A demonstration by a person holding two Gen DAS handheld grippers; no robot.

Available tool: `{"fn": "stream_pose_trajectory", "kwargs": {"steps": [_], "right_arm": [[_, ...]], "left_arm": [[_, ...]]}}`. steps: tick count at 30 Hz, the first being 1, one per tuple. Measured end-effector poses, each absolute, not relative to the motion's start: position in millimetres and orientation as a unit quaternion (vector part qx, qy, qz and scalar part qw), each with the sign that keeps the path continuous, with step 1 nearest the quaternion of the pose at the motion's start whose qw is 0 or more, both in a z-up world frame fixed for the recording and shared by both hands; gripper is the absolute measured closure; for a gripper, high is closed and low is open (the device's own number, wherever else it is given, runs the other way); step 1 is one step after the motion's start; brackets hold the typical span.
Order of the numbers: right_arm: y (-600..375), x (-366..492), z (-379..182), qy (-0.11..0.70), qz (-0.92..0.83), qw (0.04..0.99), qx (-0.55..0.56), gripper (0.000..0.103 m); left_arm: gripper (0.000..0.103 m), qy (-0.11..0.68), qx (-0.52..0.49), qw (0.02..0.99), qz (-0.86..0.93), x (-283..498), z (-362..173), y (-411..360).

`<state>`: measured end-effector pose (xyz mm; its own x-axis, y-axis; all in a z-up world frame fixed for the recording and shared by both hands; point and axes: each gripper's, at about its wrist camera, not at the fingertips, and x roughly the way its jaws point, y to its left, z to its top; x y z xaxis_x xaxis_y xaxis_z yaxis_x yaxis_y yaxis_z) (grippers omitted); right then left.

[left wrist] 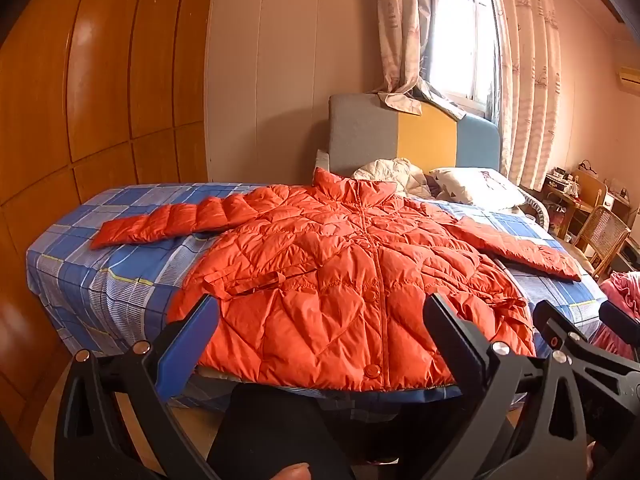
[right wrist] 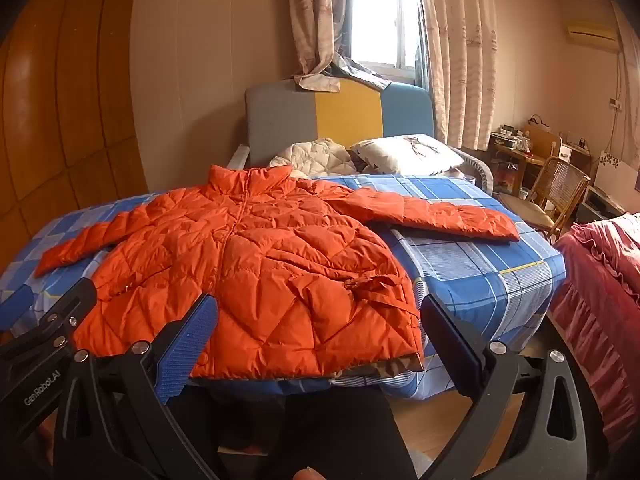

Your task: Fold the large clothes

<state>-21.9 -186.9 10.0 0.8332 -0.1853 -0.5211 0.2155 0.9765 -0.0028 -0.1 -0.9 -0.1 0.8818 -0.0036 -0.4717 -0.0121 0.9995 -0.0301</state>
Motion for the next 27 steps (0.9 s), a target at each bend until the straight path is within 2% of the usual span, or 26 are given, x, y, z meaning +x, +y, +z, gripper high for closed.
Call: {"fn": "stream_pose_trajectory", "kwargs": {"steps": [27], "right_arm": [[-194.3,-20.9,14.8,0.264,-0.115,0.957,0.033,0.003]], "left_arm": [[0.002,0.236,-0.021,0.972,-0.010,-3.2,4.4,-1.5]]}}
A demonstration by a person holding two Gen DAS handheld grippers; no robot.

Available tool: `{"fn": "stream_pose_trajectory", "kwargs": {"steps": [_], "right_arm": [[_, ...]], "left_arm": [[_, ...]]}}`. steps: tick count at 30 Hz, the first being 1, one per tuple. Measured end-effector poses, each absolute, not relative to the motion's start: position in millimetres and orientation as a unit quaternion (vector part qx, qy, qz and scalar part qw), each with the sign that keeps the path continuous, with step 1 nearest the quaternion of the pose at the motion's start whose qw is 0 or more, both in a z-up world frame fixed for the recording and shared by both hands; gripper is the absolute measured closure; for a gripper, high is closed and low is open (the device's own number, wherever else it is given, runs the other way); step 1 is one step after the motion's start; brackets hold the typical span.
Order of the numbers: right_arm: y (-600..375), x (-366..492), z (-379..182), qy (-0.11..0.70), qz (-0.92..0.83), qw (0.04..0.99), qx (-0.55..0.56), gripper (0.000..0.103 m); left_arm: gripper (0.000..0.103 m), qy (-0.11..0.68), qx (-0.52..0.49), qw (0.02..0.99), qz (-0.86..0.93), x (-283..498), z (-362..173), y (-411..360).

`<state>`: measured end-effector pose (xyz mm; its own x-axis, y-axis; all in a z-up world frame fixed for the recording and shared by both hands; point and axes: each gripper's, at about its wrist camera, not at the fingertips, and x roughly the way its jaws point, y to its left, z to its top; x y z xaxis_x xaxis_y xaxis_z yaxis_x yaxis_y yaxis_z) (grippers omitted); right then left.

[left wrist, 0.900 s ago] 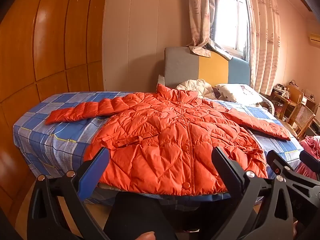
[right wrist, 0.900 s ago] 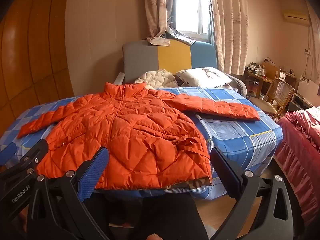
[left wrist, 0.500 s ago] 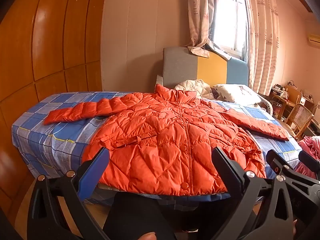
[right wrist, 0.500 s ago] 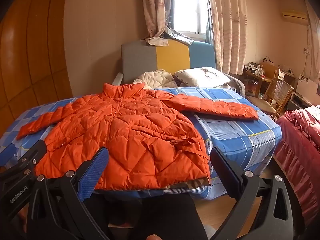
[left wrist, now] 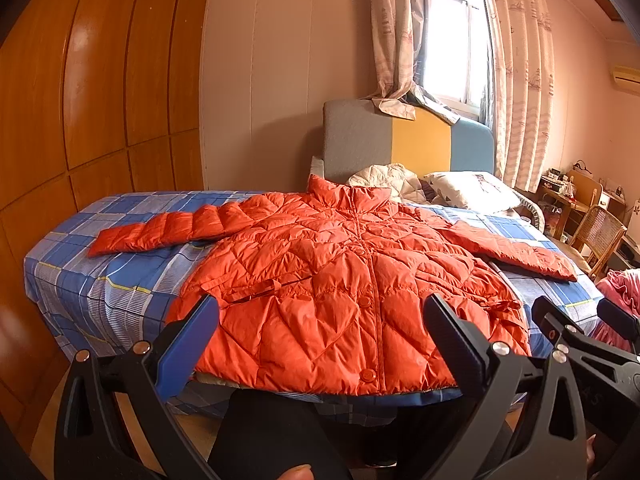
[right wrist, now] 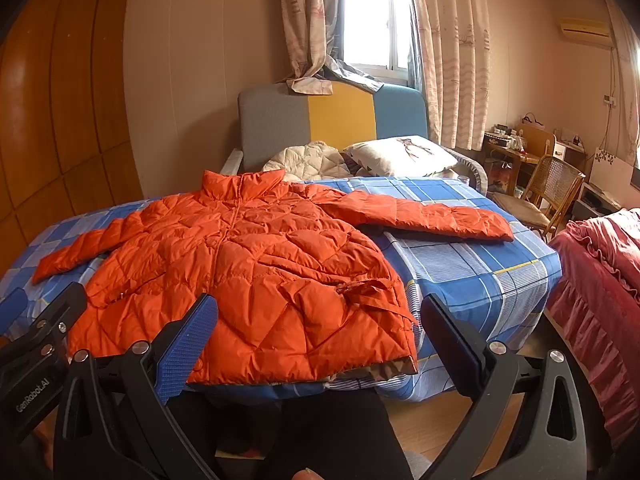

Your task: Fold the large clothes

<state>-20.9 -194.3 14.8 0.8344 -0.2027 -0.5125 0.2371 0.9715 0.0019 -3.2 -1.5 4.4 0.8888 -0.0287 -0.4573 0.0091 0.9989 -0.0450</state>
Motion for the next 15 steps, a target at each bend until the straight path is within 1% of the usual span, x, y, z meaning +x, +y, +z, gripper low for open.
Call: {"fn": "stream_pose_trajectory", "kwargs": {"steps": [15], "right_arm": [[-196.1,-20.5,14.7,0.263,-0.115,0.957,0.034,0.003]], "left_arm": [[0.002,0.237,-0.020,0.971,-0.009,-3.8,5.2,-1.4]]}}
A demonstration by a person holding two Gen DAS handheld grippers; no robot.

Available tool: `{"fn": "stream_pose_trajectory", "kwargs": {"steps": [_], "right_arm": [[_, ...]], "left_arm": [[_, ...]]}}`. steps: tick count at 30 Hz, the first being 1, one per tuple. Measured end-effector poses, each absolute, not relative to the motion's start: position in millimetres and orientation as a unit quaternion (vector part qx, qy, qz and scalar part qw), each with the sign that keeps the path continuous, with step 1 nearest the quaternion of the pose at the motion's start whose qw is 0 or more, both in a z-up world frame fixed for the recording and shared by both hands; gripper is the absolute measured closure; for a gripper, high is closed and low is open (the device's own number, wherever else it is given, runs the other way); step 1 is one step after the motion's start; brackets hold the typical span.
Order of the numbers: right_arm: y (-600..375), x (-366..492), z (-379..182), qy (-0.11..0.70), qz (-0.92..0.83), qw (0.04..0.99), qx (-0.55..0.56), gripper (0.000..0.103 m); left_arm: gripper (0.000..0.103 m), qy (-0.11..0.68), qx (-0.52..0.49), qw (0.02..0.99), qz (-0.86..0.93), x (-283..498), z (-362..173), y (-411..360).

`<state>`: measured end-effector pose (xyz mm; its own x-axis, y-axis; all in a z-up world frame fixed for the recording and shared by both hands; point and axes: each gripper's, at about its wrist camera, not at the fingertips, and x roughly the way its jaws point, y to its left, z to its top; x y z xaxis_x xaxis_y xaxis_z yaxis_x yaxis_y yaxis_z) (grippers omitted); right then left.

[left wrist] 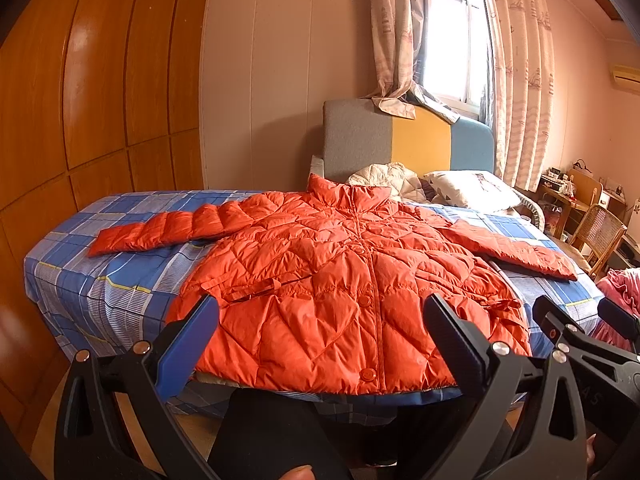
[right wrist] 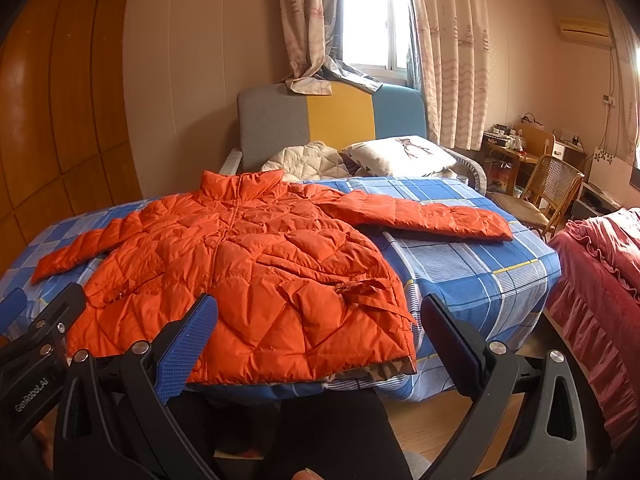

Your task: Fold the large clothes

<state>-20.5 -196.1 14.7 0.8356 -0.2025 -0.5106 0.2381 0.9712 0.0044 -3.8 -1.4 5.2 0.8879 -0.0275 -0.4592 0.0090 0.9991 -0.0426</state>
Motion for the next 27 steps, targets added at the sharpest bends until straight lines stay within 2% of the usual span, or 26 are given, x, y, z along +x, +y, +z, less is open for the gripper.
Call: {"fn": "stream_pose_trajectory", "kwargs": {"steps": [27], "right_arm": [[-199.6,-19.9,12.2,0.266,-0.120,0.956,0.032,0.003]], "left_arm": [[0.002,0.244,-0.018,0.969,-0.010,-2.0,1.4,-2.3]]}}
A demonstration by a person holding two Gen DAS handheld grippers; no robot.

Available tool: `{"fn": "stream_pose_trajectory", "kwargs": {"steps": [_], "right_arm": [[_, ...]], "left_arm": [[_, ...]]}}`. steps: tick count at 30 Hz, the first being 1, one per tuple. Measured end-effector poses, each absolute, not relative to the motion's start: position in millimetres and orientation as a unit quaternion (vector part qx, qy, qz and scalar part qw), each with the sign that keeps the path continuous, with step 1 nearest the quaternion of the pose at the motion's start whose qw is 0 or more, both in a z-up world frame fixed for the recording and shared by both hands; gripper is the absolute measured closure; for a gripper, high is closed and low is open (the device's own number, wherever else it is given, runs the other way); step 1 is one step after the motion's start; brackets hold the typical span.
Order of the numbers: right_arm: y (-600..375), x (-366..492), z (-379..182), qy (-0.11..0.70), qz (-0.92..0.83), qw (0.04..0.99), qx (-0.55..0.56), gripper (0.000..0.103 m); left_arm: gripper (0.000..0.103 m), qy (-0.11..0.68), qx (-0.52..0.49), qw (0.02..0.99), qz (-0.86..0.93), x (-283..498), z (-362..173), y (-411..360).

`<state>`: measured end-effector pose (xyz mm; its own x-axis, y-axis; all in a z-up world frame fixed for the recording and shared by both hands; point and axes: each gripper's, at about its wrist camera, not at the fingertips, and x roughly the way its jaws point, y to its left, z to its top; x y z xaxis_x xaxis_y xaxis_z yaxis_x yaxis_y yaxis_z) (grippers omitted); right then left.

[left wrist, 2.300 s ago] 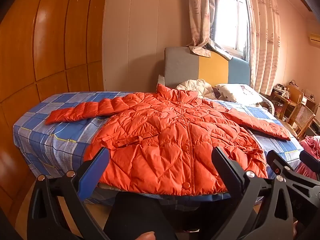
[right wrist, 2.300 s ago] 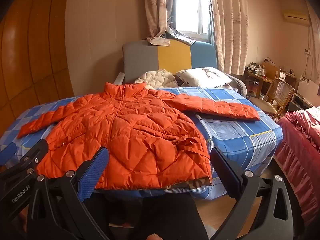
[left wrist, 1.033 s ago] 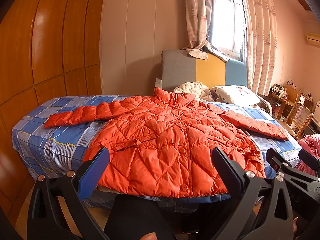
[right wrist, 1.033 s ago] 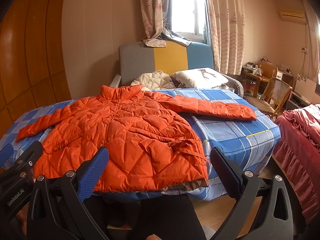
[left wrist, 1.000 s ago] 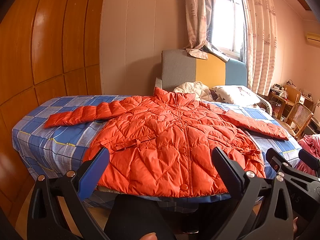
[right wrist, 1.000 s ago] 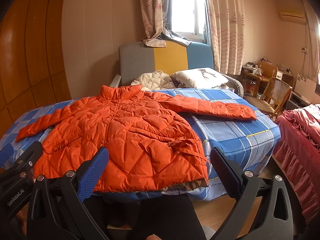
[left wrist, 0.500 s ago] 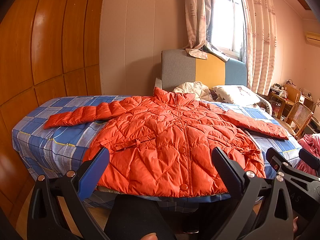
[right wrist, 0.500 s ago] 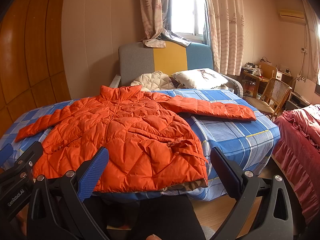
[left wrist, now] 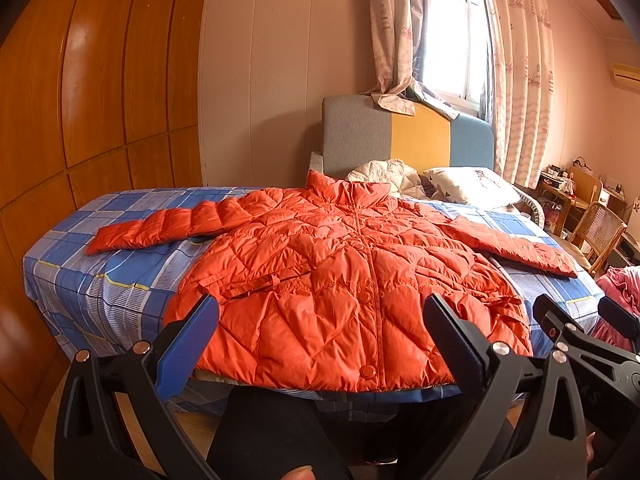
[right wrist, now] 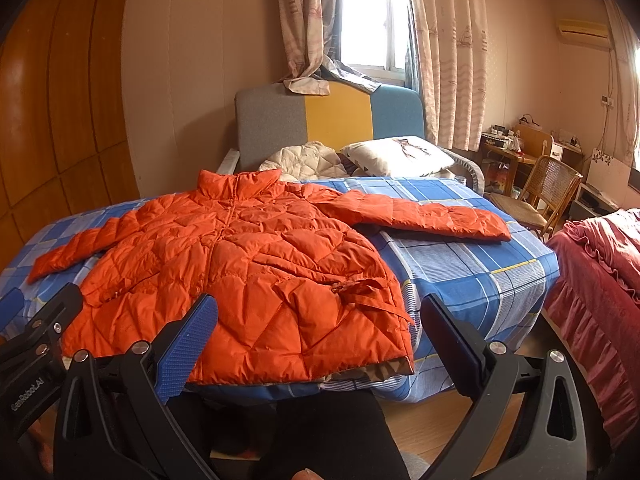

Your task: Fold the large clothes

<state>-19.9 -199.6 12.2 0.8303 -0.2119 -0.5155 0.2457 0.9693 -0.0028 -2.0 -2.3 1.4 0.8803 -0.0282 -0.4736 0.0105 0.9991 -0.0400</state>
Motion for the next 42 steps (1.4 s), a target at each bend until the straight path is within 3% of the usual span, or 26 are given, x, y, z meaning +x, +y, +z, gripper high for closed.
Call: {"fn": "stream_pose_trajectory", "kwargs": {"steps": [9,20,28,42], "right_arm": [[-205.1,-11.5,-7.0,0.286,-0.114,0.951,0.024,0.003],[-275.4,94.5,-42.6,0.364,-0.177,0.909,0.099,0.003],[-324.3,162.3,-57.0,0.394,-0.235,0.883,0.099,0.003],[-429.9,257.9,-79.8,0.428,-0.349,0.827,0.103,0.005]], "left_arm": [[0.002,0.273,-0.052,0.960,-0.028,-1.0,-13.1,22.2],[0.002,0.281,-0.038,0.958,0.048,38.7,-34.6,56.2],[0.002,0.323,-0.063,0.944,0.010,125.3,-50.3,47.3],[0.002,0.345,-0.015,0.938,0.016,244.2,-68.4,18.0]]}}
